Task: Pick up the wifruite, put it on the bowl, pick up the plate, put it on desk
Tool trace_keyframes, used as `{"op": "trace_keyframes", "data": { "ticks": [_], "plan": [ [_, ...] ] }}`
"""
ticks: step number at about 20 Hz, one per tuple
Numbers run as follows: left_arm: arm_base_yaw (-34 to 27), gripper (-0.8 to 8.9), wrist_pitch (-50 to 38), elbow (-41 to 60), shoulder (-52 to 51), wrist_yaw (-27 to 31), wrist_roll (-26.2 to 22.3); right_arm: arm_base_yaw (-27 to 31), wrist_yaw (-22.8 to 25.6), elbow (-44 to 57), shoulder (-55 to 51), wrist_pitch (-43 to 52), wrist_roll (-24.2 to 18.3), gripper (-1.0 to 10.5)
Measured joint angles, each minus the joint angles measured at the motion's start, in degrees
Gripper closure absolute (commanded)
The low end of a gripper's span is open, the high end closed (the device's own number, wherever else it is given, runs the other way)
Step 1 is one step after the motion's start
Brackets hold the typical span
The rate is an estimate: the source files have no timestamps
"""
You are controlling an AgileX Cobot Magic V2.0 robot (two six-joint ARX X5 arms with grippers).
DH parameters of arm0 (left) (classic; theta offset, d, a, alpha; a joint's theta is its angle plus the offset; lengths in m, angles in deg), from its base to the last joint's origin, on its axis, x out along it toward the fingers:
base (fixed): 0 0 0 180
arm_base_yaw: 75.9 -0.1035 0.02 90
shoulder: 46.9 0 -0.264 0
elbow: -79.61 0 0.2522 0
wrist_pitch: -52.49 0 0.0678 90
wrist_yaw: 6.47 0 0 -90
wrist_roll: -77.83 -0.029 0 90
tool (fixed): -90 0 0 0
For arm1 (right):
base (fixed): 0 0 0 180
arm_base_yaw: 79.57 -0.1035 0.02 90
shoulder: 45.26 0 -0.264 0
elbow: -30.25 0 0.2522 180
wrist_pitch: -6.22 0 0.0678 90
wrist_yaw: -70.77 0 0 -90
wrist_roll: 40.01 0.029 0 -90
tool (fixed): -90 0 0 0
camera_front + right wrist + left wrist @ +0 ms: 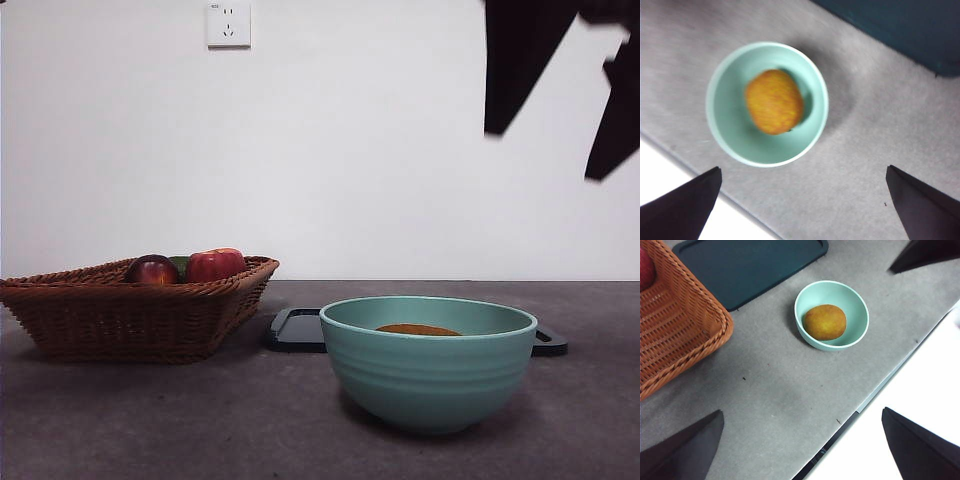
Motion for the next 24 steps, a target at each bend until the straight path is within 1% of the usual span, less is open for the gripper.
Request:
{"op": "trace_keyframes", "data": {
  "ticks": [4, 7, 8, 10, 12, 16, 20, 21, 24],
  "plan": [
    [0.00, 3.13, 0.00, 0.00, -1.14, 0.00, 0.44, 1.95, 0.13, 0.00, 7.41, 3.02, 0.00, 4.2],
    [0.00, 3.13, 0.02, 0.00, -2.14, 0.00, 0.46, 5.11, 0.09, 0.00, 12.92, 4.63, -1.07, 4.2],
    [0.00, 3.13, 0.02, 0.00, -2.40, 0.00, 0.46, 5.90, -0.28, 0.00, 14.36, 5.66, -1.38, 4.2],
    [0.00, 3.13, 0.02, 0.00, -2.84, 0.00, 0.46, 7.45, -2.84, 0.00, 17.38, 7.93, -1.84, 4.2],
    [0.00, 3.13, 0.00, 0.00, -3.06, 0.00, 0.48, 7.39, -4.42, 0.00, 20.13, 9.07, -2.16, 4.2],
    [0.00, 3.14, 0.00, 0.00, -3.06, 0.00, 0.50, 7.39, -4.55, 0.00, 24.17, 9.51, -2.54, 5.2],
    [0.00, 3.13, 0.00, 0.00, -3.06, 0.00, 0.59, 7.34, -5.33, 0.00, 25.16, 10.29, -2.58, 7.6],
    [-0.02, 3.14, 0.00, 0.02, -3.06, 0.00, 0.59, 7.10, -6.21, 0.00, 25.42, 10.29, -2.71, 8.0],
    [-0.02, 3.13, -0.04, 0.00, -3.06, 0.00, 0.59, 6.16, -7.74, 0.00, 25.51, 10.32, -2.95, 8.5]
  ]
}}
